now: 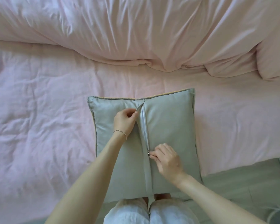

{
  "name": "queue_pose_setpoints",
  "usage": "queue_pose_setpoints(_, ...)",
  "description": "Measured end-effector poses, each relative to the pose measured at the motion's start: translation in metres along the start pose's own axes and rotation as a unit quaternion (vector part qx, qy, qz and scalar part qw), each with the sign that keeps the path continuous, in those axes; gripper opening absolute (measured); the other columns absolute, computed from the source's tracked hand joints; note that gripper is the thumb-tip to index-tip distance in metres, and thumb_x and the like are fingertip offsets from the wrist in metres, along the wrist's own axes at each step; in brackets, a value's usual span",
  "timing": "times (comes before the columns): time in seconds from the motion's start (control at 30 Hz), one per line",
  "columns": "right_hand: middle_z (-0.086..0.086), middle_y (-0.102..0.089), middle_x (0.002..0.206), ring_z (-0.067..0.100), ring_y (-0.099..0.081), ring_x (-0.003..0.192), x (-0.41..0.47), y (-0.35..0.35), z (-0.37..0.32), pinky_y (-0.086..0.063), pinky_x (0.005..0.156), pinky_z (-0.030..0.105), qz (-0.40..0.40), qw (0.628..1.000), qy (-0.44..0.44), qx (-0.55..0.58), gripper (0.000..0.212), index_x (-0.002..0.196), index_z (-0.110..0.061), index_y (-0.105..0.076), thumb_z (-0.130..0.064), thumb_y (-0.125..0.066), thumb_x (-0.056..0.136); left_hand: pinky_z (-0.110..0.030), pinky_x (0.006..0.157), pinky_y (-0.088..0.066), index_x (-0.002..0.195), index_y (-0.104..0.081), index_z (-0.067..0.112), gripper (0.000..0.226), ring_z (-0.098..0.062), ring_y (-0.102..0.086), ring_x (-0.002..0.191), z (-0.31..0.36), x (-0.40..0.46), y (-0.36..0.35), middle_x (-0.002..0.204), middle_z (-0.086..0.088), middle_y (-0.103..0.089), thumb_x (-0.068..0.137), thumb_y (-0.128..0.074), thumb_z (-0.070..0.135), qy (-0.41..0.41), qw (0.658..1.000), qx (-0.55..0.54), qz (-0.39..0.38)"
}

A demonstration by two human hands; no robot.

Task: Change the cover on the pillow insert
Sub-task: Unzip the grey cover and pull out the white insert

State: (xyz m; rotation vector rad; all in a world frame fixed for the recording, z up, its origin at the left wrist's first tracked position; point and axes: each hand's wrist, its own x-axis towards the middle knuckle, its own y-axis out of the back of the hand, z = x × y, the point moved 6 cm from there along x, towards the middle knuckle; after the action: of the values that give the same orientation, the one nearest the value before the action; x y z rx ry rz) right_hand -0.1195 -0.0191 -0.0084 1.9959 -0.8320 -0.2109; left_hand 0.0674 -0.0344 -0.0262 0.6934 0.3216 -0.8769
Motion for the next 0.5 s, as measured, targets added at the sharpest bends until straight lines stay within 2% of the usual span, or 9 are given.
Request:
queue_pose_setpoints(0.07,0.002,-0.053,0.065,0.013,-0.041,0.065,-0.003,0.001,0.005,-0.036,0.056,0.023,-0.001,0.999,-0.032,0.015,0.022,0.067,-0.008,-0.062,-0.019,-0.055,0.085,-0.028,0.069,-0.042,0.086,-0.060,0.021,0.007,-0.017,-0.057,0.077,0.010,-0.013,-0.004,0.076,0.006,-0.059,0.085,-0.055,0.025,-0.037,0.990,0.137,0.007)
queue_pose_setpoints(0.13,0.003,-0.053,0.064,0.011,-0.041,0.065,0.001,0.004,0.009,-0.035,0.057,0.021,0.002,0.998,-0.054,0.024,0.024,0.066,-0.007,-0.061,-0.021,-0.055,0.085,-0.031,0.070,-0.040,0.087,-0.052,0.019,0.010,-0.029,-0.057,0.085,0.010,-0.030,-0.014,0.083,0.000,-0.061,0.086,-0.050,0.029,-0.033,0.969,0.242,-0.024)
queue_pose_setpoints(0.2,0.003,-0.053,0.064,0.010,-0.041,0.066,0.004,0.005,0.013,-0.034,0.057,0.019,0.007,0.996,-0.083,0.039,0.024,0.066,-0.007,-0.059,-0.023,-0.054,0.084,-0.032,0.069,-0.040,0.083,-0.050,0.016,0.018,-0.034,-0.058,0.090,0.000,-0.048,-0.024,0.091,-0.010,-0.064,0.088,-0.045,0.032,-0.036,0.937,0.342,-0.062)
queue_pose_setpoints(0.27,0.002,-0.053,0.064,0.008,-0.040,0.067,0.005,0.006,0.013,-0.034,0.059,0.017,0.003,0.993,-0.103,0.056,0.025,0.066,-0.007,-0.058,-0.024,-0.052,0.083,-0.031,0.068,-0.040,0.071,-0.044,0.016,0.026,-0.035,-0.059,0.089,-0.010,-0.062,-0.024,0.090,-0.012,-0.065,0.090,-0.041,0.033,-0.049,0.918,0.385,-0.081)
queue_pose_setpoints(0.33,0.002,-0.053,0.065,0.008,-0.040,0.068,0.005,0.006,0.011,-0.035,0.060,0.018,-0.005,0.993,-0.100,0.070,0.024,0.066,-0.008,-0.057,-0.024,-0.051,0.083,-0.033,0.066,-0.041,0.062,-0.034,0.014,0.035,-0.036,-0.058,0.085,-0.019,-0.066,-0.019,0.080,-0.012,-0.064,0.092,-0.039,0.032,-0.069,0.925,0.361,-0.094)
queue_pose_setpoints(0.43,0.004,-0.052,0.065,0.011,-0.040,0.069,0.011,0.012,0.004,-0.036,0.061,0.022,0.000,0.994,-0.080,0.075,0.023,0.066,-0.006,-0.056,-0.020,-0.051,0.084,-0.038,0.059,-0.037,0.057,-0.032,0.017,0.038,-0.032,-0.053,0.064,-0.029,-0.062,-0.010,0.055,-0.002,-0.045,0.088,-0.040,0.038,-0.069,0.980,0.145,-0.121)
queue_pose_setpoints(0.5,0.006,-0.051,0.065,0.014,-0.039,0.069,0.021,0.021,-0.003,-0.034,0.062,0.021,0.017,0.996,-0.058,0.069,0.023,0.066,-0.004,-0.054,-0.016,-0.051,0.085,-0.039,0.057,-0.037,0.058,-0.035,0.016,0.036,-0.020,-0.042,0.056,-0.024,-0.054,-0.005,0.053,0.003,-0.037,0.087,-0.040,0.038,-0.070,0.993,0.031,-0.094)
